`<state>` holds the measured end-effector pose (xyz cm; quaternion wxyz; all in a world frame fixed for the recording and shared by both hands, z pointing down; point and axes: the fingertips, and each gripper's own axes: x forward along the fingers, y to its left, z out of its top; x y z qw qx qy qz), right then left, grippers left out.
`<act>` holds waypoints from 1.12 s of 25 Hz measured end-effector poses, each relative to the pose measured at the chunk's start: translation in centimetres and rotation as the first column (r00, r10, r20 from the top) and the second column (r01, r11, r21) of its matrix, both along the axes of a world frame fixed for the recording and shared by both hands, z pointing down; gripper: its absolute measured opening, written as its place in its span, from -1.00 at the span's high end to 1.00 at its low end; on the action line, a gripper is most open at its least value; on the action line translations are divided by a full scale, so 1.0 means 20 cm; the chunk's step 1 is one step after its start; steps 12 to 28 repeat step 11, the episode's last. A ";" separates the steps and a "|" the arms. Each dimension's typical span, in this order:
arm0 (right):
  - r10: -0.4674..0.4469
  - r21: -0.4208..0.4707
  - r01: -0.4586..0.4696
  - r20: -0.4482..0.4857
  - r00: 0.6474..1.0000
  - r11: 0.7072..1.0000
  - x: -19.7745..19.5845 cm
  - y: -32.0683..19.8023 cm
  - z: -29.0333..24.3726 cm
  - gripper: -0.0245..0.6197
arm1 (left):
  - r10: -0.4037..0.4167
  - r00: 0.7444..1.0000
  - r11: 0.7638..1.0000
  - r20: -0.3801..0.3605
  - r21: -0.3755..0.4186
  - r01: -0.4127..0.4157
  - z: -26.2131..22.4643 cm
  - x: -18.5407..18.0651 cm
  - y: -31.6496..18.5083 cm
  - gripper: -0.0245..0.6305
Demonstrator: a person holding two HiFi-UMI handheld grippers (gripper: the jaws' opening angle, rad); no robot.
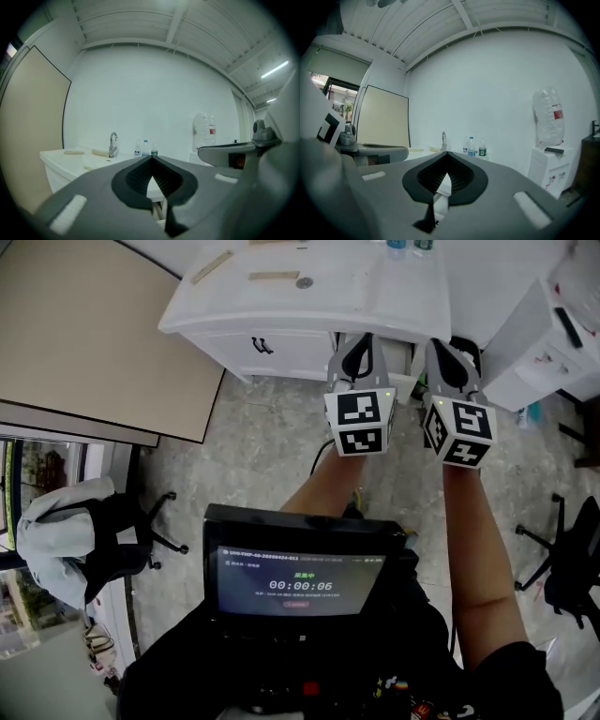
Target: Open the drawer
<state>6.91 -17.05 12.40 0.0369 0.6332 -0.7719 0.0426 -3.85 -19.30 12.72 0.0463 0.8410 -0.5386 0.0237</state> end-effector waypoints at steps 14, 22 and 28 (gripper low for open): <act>0.015 -0.025 -0.015 0.004 1.000 1.000 0.06 0.02 0.01 0.86 | 0.002 1.000 1.000 -0.009 -0.029 -0.002 -0.01 0.01 0.05 0.91; 0.015 -0.025 -0.015 0.004 1.000 1.000 0.06 0.02 0.01 0.86 | 0.002 1.000 1.000 -0.009 -0.029 -0.002 -0.01 0.01 0.05 0.91; 0.015 -0.025 -0.015 0.004 1.000 1.000 0.06 0.02 0.01 0.86 | 0.002 1.000 1.000 -0.009 -0.029 -0.002 -0.01 0.01 0.05 0.91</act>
